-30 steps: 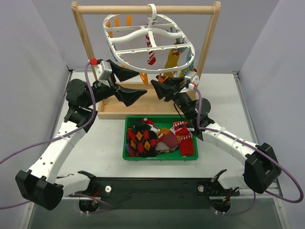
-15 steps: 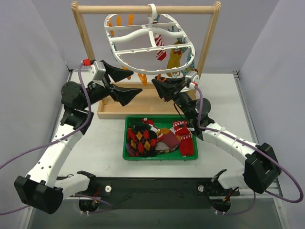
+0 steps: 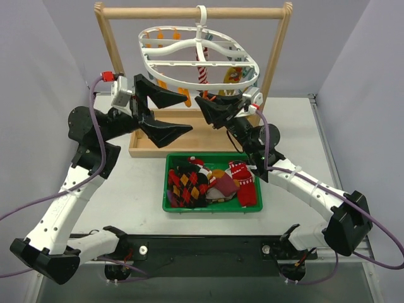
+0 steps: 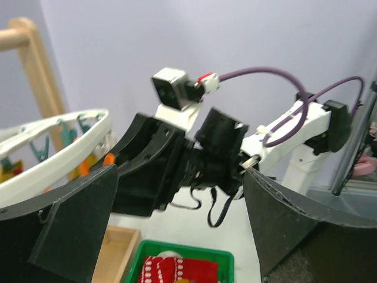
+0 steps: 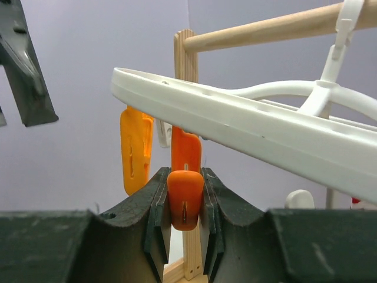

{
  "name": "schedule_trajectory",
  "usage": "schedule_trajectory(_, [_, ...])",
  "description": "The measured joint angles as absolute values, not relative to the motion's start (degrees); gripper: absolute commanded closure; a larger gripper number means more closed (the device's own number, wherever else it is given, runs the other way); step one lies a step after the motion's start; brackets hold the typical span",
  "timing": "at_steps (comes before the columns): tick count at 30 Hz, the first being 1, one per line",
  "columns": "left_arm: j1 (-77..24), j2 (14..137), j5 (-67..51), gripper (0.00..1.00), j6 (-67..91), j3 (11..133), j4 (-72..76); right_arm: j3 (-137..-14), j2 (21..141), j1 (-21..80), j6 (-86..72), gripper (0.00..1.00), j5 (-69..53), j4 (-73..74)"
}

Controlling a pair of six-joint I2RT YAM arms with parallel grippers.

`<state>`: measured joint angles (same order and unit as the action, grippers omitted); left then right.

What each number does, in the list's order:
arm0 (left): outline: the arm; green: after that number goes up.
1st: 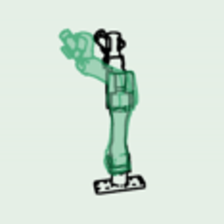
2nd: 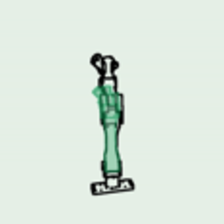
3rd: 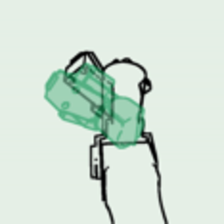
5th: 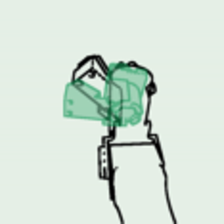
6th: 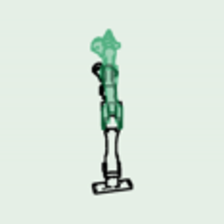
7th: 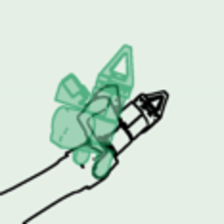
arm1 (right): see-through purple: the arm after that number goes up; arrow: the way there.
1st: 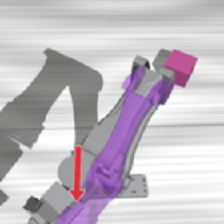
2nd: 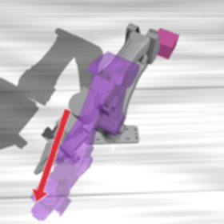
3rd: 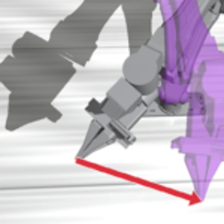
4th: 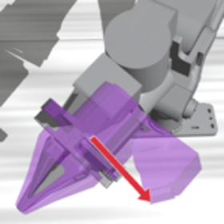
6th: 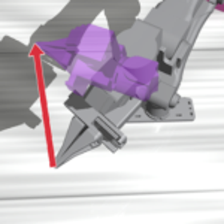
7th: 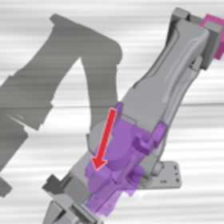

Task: Clip the socks to the hanger
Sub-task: Open the clamp at the hanger.

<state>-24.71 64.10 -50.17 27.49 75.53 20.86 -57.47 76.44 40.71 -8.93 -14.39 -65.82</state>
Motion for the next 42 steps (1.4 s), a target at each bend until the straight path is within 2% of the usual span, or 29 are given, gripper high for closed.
schedule_trajectory(6, [-28.80,65.78,-49.98,0.03,27.79,78.08,20.34,-59.51,76.53,43.31,-3.70,0.98,-14.13,-60.82])
schedule_trajectory(17, [-28.95,68.29,-43.90,0.03,24.75,72.44,17.30,-61.95,76.71,45.12,4.67,0.98,-12.19,-51.66])
schedule_trajectory(42, [-24.80,69.87,-36.62,0.03,23.44,71.96,18.17,-63.22,77.52,45.43,6.13,1.00,-11.60,-50.72])
